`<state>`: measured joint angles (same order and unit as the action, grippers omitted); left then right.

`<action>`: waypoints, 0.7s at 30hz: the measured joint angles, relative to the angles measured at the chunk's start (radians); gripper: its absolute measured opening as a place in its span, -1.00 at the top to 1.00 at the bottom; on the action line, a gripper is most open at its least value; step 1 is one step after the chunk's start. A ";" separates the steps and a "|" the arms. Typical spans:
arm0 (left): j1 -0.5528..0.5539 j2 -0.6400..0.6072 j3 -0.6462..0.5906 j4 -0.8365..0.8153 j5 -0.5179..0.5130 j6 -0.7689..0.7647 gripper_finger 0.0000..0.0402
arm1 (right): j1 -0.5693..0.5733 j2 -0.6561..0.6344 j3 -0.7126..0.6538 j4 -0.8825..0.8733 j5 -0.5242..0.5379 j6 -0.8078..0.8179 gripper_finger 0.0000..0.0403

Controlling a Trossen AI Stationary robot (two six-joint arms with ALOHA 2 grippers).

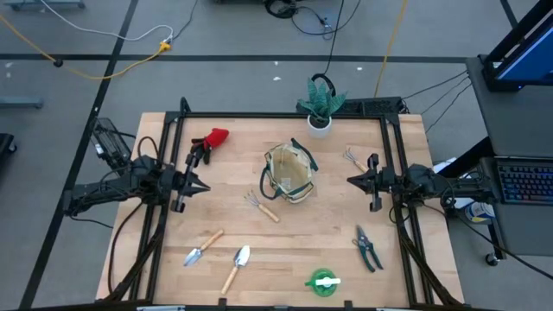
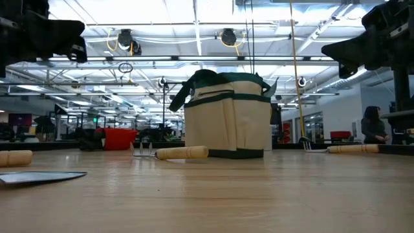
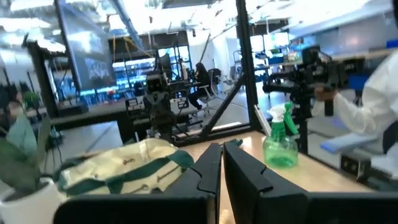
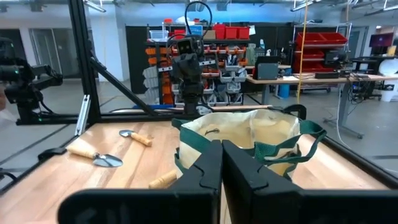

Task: Pick & Place Garden tools in Gardening bag
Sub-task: Put the green spray bottle into the gardening bag

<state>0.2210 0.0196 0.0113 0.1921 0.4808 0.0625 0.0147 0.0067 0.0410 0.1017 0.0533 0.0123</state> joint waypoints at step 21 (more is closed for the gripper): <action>0.000 0.000 0.000 0.044 -0.326 -0.144 0.87 | 0.000 0.182 0.000 0.368 -0.057 -0.098 0.44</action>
<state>0.2211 0.0196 0.0113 0.2365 0.1547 -0.0816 0.0151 0.1885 0.0410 0.4694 -0.0041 -0.0853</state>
